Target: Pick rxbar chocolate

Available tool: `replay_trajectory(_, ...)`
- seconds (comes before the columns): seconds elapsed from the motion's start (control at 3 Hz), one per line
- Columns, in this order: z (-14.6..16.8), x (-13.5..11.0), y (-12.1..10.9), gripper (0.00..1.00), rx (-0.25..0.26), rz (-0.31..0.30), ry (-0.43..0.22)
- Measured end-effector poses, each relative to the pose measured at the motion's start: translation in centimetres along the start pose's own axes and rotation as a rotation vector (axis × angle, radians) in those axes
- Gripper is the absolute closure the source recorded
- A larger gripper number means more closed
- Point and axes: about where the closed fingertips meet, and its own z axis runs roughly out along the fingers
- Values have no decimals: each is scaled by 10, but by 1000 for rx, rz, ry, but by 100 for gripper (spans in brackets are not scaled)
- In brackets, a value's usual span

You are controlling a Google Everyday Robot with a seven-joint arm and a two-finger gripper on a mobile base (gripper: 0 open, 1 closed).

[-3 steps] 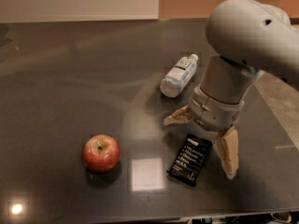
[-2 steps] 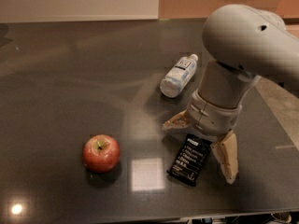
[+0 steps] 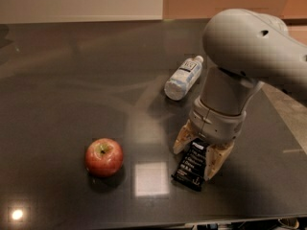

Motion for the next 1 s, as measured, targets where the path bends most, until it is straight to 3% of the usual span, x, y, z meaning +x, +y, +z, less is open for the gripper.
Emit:
replay_trajectory(0.67,-2,0,0,92,-9,8,-11)
replay_trajectory(1.0,-2,0,0,100,-9,8,-11)
